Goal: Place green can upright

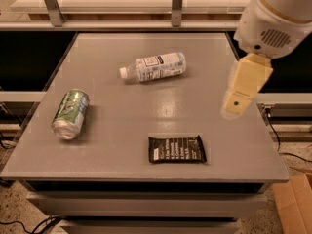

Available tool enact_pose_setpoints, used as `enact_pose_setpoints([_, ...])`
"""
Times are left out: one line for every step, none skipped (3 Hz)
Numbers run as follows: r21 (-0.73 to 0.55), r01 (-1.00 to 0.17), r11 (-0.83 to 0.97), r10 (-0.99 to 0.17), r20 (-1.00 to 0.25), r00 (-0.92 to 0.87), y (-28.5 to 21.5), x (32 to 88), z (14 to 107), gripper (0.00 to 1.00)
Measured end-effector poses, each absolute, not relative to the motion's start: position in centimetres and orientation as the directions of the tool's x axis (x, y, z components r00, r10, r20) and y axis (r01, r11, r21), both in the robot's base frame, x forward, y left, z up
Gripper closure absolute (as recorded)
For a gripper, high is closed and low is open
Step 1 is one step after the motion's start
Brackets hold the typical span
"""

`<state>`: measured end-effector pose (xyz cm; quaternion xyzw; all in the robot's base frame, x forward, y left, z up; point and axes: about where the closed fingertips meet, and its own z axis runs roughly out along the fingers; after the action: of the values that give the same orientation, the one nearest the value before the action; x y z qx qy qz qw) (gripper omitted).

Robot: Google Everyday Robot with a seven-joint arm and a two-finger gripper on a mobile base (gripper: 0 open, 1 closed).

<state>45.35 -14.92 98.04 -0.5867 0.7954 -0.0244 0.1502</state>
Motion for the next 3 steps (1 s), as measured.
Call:
enact_pose_setpoints([-0.178,-0.939,0.294,-0.941,-0.229,-0.251,-10.11,46.48,96.93,0.0])
enact_pose_setpoints([-0.178,-0.939,0.294,-0.941,-0.229,-0.251,-10.11,46.49,96.93,0.0])
enact_pose_setpoints([-0.176,-0.934,0.31,-0.935,-0.234,-0.266,-9.38,46.57,97.04,0.0])
